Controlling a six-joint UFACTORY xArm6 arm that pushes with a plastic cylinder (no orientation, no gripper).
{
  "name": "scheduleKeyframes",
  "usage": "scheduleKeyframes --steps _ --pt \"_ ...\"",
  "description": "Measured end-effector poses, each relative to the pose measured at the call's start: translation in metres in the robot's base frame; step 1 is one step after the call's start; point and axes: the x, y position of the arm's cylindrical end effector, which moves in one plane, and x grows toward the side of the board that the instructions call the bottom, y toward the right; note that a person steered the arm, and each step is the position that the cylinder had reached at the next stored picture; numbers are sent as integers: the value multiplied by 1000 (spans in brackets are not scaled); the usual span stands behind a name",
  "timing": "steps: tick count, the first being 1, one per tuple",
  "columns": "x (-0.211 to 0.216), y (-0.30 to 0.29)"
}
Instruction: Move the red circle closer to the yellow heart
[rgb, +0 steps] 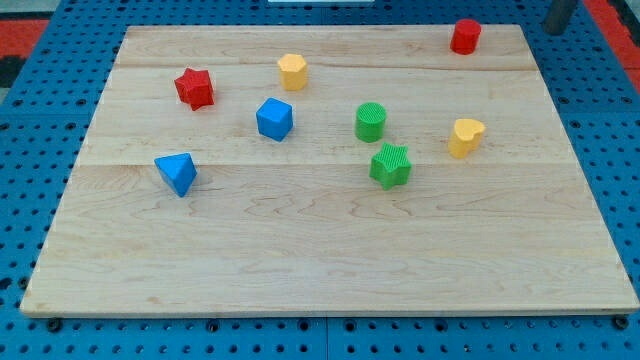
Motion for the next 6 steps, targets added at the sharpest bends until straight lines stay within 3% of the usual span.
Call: scheduleKeyframes --steps 2,4,5,6 --pt "3 -10" --pt "-12 -73" --pt "-10 -141" --pt "29 -164"
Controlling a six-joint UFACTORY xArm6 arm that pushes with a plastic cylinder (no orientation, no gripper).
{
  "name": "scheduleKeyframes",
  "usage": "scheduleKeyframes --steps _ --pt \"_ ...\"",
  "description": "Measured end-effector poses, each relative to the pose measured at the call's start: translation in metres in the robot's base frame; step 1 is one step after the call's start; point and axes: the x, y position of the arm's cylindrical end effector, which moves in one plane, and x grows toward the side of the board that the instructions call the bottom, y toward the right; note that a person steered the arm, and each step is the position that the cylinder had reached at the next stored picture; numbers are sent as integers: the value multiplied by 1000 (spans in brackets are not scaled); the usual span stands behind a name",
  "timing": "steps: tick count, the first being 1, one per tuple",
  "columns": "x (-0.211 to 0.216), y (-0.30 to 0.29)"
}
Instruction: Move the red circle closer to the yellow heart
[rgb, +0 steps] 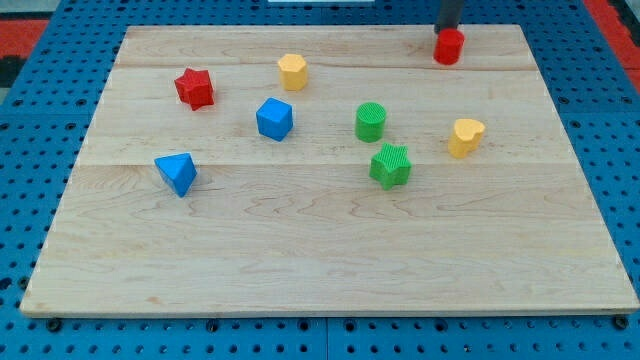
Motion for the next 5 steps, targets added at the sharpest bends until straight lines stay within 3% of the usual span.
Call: scheduleKeyframes --steps 1,3,5 --pt "59 0" --pt "95 -21" --pt "177 -35"
